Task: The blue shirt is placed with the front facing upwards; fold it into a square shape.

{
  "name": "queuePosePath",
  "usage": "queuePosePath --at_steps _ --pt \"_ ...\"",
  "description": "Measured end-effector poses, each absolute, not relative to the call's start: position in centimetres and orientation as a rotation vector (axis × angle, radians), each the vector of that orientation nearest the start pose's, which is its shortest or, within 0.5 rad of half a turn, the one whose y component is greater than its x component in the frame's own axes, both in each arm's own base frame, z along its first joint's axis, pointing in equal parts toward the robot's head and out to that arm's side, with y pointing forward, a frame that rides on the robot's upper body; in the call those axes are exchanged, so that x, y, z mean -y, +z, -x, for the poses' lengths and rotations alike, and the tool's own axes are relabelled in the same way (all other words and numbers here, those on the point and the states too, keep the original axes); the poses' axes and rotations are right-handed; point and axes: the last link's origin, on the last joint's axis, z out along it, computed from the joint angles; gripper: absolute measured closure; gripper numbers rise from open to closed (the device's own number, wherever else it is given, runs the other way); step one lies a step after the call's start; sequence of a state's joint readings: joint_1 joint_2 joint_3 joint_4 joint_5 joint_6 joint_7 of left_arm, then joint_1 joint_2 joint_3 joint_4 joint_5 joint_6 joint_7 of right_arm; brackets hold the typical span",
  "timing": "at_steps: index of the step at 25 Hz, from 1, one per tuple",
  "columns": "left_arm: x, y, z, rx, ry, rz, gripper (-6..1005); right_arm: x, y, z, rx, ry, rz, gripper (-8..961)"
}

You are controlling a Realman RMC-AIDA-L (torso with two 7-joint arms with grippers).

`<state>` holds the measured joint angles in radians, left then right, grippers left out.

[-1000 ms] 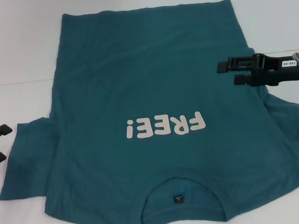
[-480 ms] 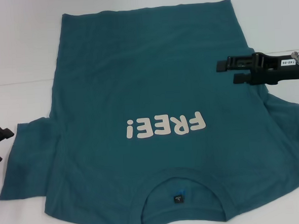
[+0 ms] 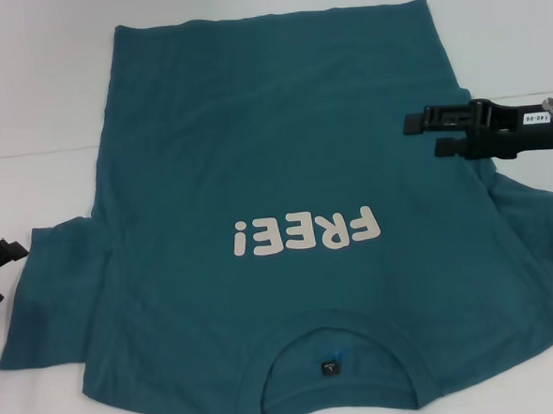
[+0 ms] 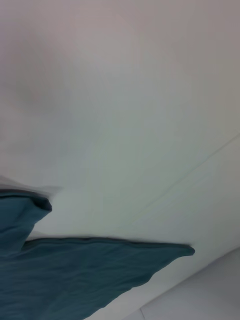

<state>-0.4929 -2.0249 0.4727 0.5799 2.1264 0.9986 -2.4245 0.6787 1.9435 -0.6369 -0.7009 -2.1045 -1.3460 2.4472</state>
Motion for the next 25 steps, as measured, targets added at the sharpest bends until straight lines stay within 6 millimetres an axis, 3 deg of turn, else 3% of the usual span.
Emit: queuePosePath --at_steps 25 --pt "-35.8 3.6 36.0 1.931 -0.711 1.599 101 -40.9 7.5 -26.0 -1.722 0.735 2.089 57"
